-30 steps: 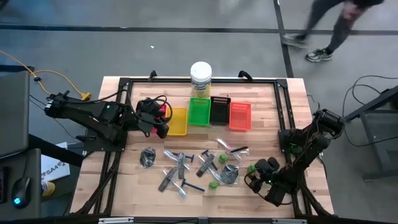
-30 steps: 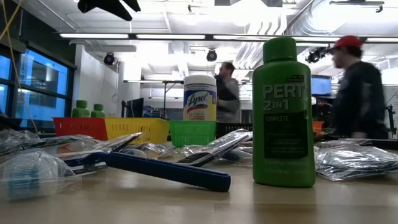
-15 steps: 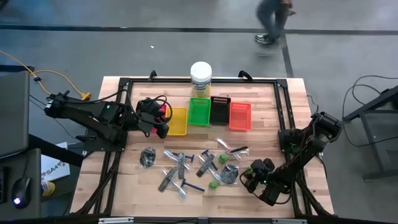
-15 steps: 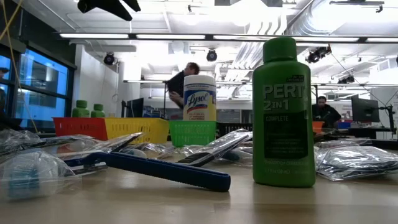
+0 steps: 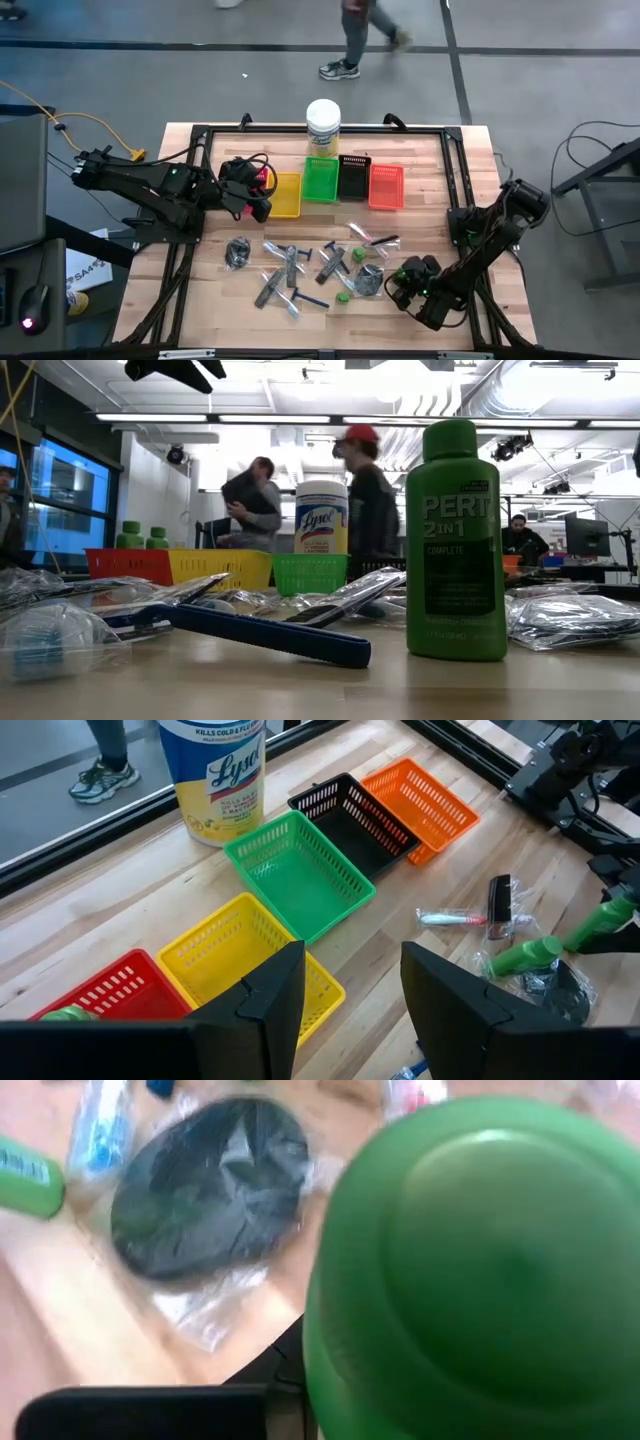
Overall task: Pick & Place Travel size toiletries
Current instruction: Put the green shampoo bottle into the red bin
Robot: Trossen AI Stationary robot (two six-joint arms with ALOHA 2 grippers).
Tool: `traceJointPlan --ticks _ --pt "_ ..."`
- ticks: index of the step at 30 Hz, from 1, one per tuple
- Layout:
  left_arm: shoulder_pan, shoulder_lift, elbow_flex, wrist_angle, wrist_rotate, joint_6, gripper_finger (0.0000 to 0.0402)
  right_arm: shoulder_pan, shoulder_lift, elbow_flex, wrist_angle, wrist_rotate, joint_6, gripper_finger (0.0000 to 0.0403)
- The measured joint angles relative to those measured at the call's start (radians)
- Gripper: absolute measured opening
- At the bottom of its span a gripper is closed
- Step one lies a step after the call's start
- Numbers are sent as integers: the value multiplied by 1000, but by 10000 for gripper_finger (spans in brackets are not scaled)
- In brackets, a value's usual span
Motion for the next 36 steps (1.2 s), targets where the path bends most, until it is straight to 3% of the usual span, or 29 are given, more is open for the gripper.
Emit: traceJointPlan --ticks 6,11,23,28,36 --pt "0 0 0 0 9 18 159 -11 -120 0 -19 -27 -107 75" --pt "0 0 0 42 29 51 159 -78 -253 0 9 -171 -357 75" --pt "1 31 0 258 156 304 162 -451 -495 11 125 -451 -874 75" --pt "4 66 0 393 191 392 195 -605 -508 11 233 -592 -1019 75" --pt "105 183 0 642 403 480 264 -769 -508 11 462 -697 -1179 75"
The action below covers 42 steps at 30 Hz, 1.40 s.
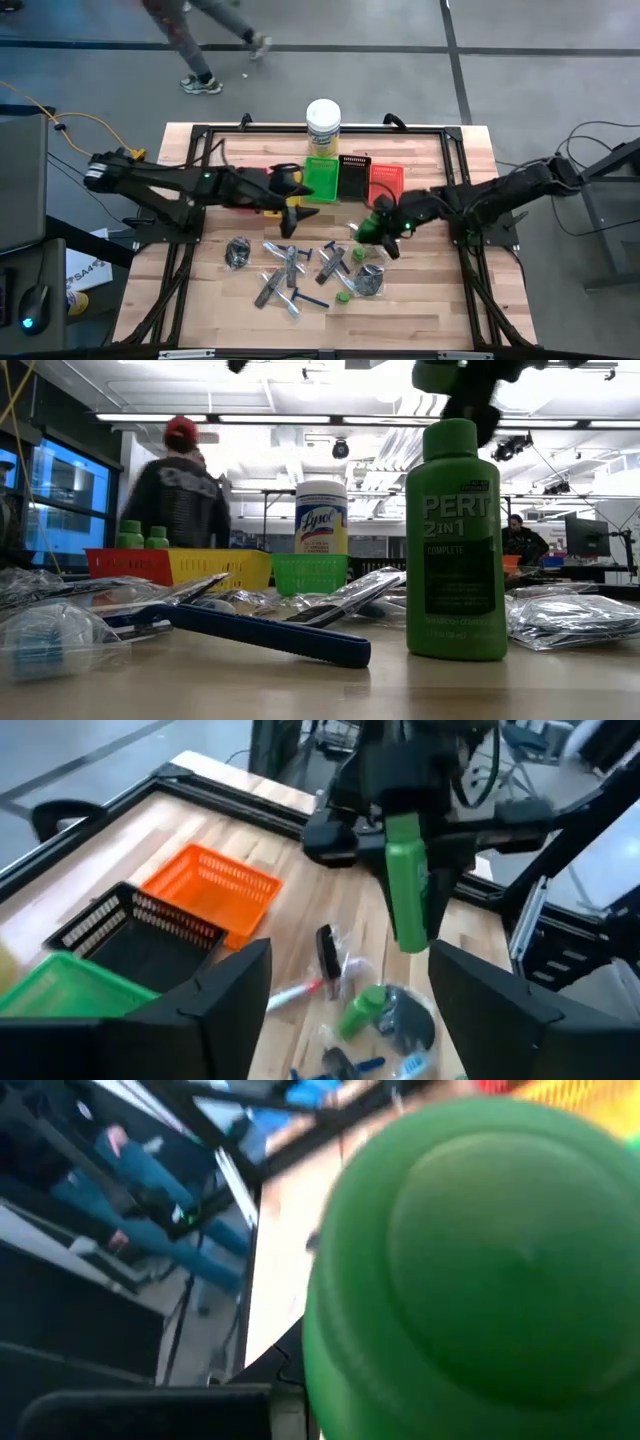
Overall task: Pick & Place Travel size toiletries
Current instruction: Put the green shampoo bottle into the red bin
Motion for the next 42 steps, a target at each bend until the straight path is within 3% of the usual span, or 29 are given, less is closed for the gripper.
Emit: traceJointPlan --ticks 8,14,21,42 --pt "100 126 0 310 211 -8 258 -85 26 17 21 -13 -133 75" --pt "127 206 2 402 305 -57 257 -101 69 25 37 -59 -163 75" --pt "124 280 0 452 320 -91 257 -101 101 25 122 -56 -182 75" --pt "124 298 0 430 354 -143 257 -91 196 28 300 -82 -186 76"
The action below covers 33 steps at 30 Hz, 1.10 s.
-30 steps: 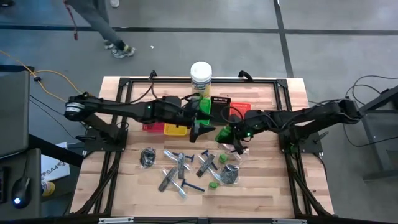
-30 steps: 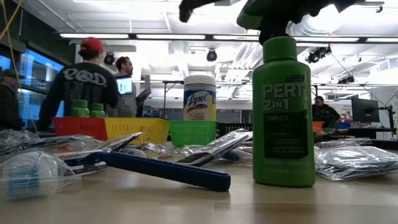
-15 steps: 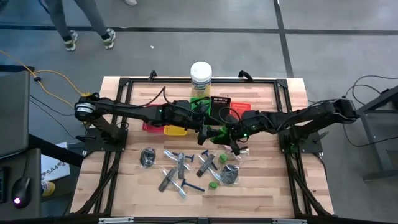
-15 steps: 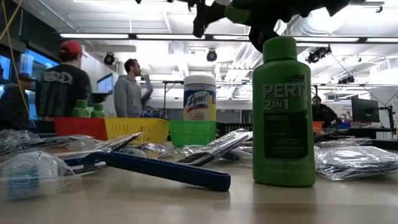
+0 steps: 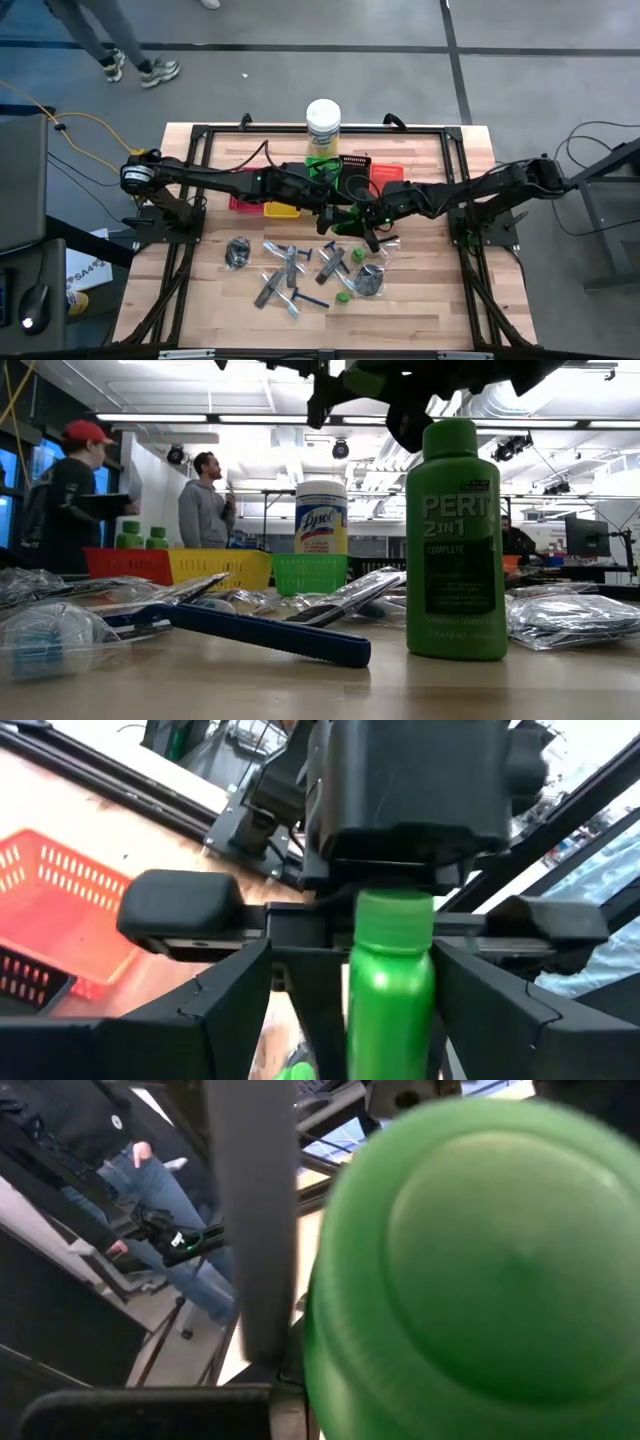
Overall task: Pick & Place Travel size toiletries
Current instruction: Put the green shampoo bottle into the red bin
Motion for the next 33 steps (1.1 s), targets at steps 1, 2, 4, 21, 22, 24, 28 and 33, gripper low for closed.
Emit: traceJointPlan --ticks 1,2,4,21,22,24,28,33 --pt "0 0 0 5 1 0 257 0 0 2 -2 0 0 76" --pt "0 0 0 11 1 0 257 0 1 6 -4 0 0 76" --pt "0 0 0 20 1 2 257 0 3 16 -3 -1 -2 76" --pt "1 -2 0 35 59 -22 211 1 18 31 -1 27 -5 76" --pt "0 -2 0 37 59 -22 200 1 18 31 0 27 -6 76" --pt "0 -2 0 41 64 -23 176 0 18 31 -1 29 -6 76" --pt "0 -2 0 59 97 -19 132 0 18 32 1 40 -7 76" --pt "-7 -1 0 55 100 -14 116 1 18 32 -1 49 -5 76"
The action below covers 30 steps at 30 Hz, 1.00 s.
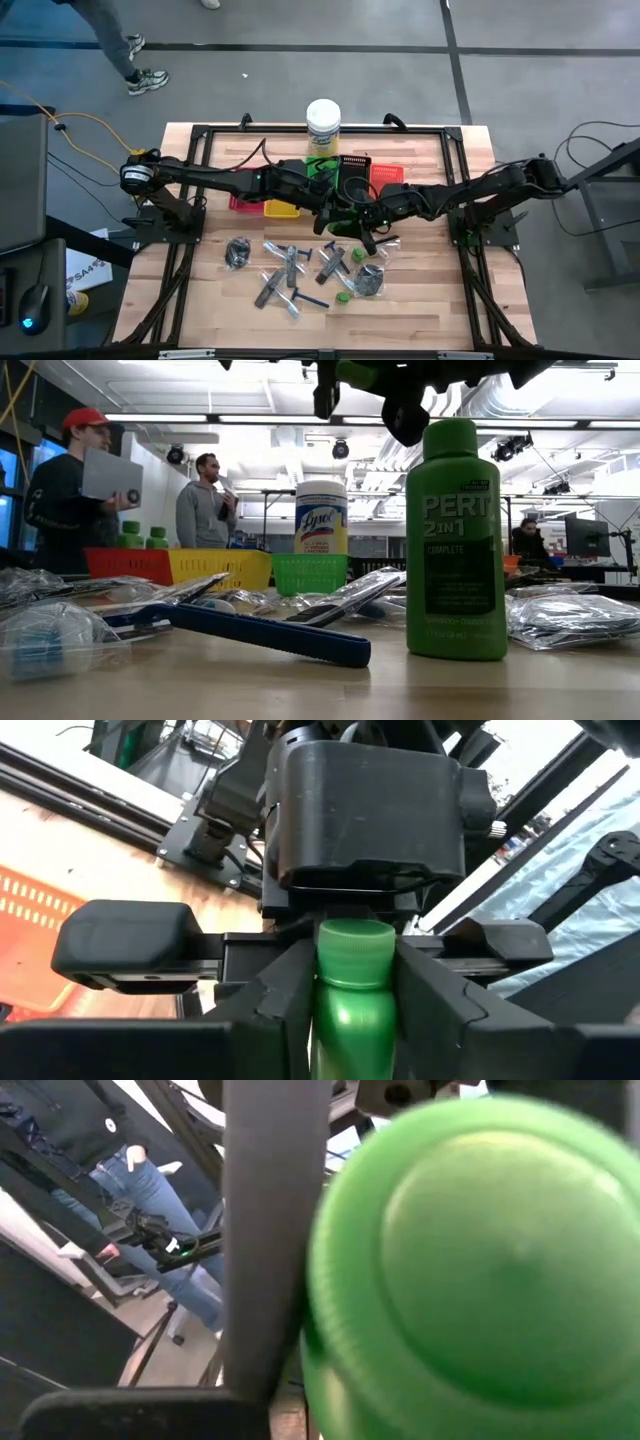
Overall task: Pick & Place Travel size toiletries
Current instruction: Put the green shampoo bottle into the red bin
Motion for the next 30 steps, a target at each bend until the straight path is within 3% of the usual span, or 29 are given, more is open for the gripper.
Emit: traceJointPlan --ticks 7,13,22,26,30 --pt "-1 0 0 -5 12 18 145 0 2 0 -1 4 4 76" --pt "-5 14 0 -5 10 18 88 0 3 -1 -17 4 10 76" --pt "-5 16 0 -15 10 46 88 0 3 0 -46 12 3 77" --pt "-5 16 0 -24 10 62 88 -1 3 0 -52 12 7 99" --pt "-7 16 -1 -53 20 76 88 -2 2 0 -69 -3 12 150"
